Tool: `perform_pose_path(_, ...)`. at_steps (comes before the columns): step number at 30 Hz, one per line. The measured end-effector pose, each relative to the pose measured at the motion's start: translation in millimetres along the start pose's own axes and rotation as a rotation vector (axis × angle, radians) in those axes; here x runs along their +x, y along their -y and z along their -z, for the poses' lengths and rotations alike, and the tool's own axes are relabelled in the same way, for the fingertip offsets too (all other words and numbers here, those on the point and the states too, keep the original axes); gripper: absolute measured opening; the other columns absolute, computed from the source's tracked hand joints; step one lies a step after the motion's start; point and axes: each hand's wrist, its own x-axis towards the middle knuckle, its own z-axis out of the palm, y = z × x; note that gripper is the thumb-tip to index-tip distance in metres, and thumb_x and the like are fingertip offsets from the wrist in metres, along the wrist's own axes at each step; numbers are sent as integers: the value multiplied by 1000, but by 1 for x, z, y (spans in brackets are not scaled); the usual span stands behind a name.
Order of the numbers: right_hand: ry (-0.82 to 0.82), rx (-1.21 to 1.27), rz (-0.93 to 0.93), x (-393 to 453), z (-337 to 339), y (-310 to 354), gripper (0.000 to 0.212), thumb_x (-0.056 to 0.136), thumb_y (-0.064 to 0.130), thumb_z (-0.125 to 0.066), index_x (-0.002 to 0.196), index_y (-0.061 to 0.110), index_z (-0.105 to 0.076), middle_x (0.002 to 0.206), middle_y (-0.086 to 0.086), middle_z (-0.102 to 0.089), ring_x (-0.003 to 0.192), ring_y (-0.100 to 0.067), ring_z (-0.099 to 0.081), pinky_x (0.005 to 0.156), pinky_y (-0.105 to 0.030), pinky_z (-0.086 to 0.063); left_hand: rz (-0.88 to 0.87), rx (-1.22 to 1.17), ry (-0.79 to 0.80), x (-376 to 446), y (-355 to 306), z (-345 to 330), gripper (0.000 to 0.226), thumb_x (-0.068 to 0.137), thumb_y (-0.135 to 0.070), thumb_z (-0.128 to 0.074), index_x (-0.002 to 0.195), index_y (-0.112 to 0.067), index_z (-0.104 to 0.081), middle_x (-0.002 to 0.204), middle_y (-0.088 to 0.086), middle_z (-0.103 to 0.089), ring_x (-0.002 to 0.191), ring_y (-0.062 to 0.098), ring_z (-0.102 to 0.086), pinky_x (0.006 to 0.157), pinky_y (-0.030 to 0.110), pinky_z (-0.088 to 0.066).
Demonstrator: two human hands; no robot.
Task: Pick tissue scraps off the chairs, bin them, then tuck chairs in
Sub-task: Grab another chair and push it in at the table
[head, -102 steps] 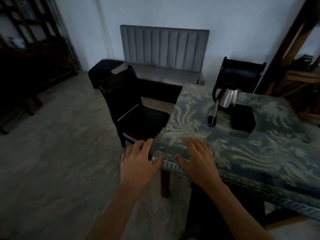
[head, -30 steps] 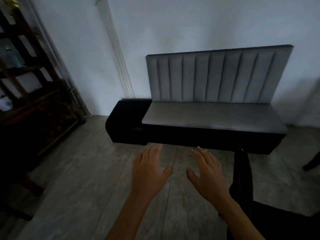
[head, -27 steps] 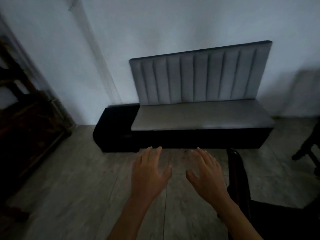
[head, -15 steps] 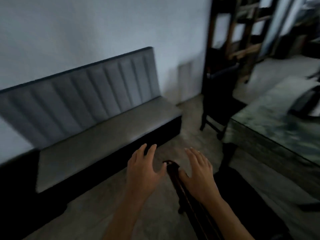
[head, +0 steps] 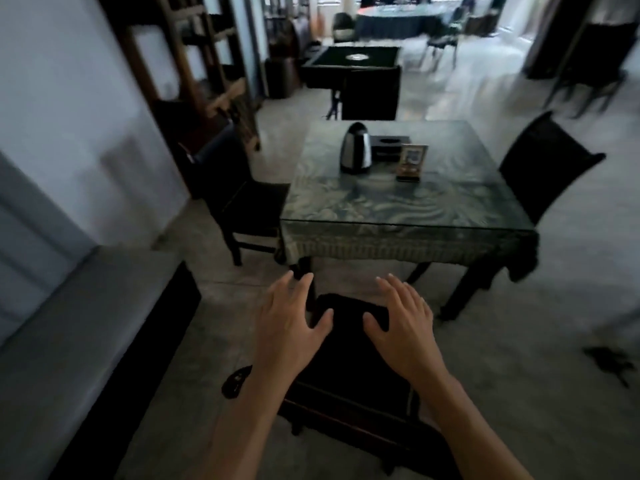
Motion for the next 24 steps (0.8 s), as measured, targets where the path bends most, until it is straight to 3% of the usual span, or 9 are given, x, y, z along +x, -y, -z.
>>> perform_pose_path(5,-91,-47,-150,-20,13,-11,66,92,51,-51,150,28,-29,160,-1,-26,148,-25,-19,116,-48,-22,-108,-51,80,8,-8,-14,71,86,-67,-46,147,-32,-31,155,2,-33,142,23,-31,103,42,-44)
perform_pose_path(10,-114,-33,-207,-34,19,-8,65,94,49,-51,150,28,-29,161,-1,-24,148,-23,-18,117,-47,-22,-162,-47,118,9,-16,-18,72,86,-70,-41,146,-33,-31,155,1,-33,142,23,-31,106,43,-39)
perform_pose_path(12,-131,73,-242,-43,17,-2,60,95,44,-54,148,24,-35,158,1,-30,146,-21,-24,116,-44,-26,-158,-81,128,3,-17,-19,69,88,-68,-43,146,-32,-33,154,1,-35,140,22,-33,106,41,-38)
perform_pose_path(15,-186,489,-376,-66,5,10,34,95,31,-59,129,26,-56,130,5,-60,121,-12,-55,100,-34,-48,-70,-342,196,-20,-12,-29,57,91,-52,-57,139,-24,-46,142,0,-45,131,16,-42,103,35,-42)
perform_pose_path(17,-167,883,-596,-89,-11,22,12,95,24,-60,101,29,-69,103,0,-72,93,-16,-70,78,-30,-57,99,-587,253,-47,-7,-37,34,90,-39,-65,121,-25,-60,119,-3,-59,112,13,-55,93,26,-45)
perform_pose_path(19,-121,1284,-964,-114,-32,32,17,95,19,-59,85,13,-71,85,-13,-74,70,-26,-71,62,-34,-57,392,-807,271,-78,-2,-45,5,88,-27,-69,90,-26,-65,86,4,-66,82,17,-62,69,17,-48)
perform_pose_path(22,-24,1598,-1415,-144,-61,37,36,92,26,-63,65,2,-61,66,-20,-66,52,-29,-62,58,-33,-51,995,-1047,290,-114,11,-62,24,91,-18,-67,75,-5,-57,64,17,-57,56,23,-55,45,27,-47)
perform_pose_path(24,3,1690,-1557,-157,-72,33,40,87,37,-69,69,3,-59,67,-18,-62,60,-30,-63,62,-38,-52,1309,-1173,314,-125,20,-68,28,94,-22,-65,78,-1,-53,67,18,-53,56,27,-52,38,26,-45)
